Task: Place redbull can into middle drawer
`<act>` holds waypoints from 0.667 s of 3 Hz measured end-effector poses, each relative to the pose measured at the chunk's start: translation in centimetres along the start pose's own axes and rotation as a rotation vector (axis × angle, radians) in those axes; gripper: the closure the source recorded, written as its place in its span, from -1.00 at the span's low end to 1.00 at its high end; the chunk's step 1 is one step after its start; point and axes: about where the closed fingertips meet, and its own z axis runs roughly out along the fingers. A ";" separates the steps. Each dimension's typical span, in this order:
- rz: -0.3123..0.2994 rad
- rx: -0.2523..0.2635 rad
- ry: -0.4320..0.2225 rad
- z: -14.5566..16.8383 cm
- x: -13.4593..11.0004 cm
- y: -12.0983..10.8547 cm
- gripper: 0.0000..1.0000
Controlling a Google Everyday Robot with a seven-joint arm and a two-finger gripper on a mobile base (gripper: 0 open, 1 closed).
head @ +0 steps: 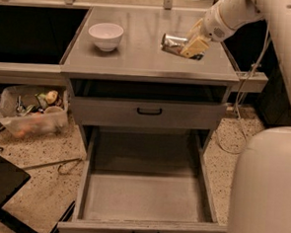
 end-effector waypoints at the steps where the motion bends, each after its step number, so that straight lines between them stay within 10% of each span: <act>1: -0.029 -0.017 -0.017 -3.2 -0.5 3.7 1.00; 2: -0.025 -0.084 0.002 -1.0 0.3 6.3 1.00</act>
Offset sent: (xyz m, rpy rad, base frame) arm -0.0375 -0.0034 0.0141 0.0068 -0.0135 0.0255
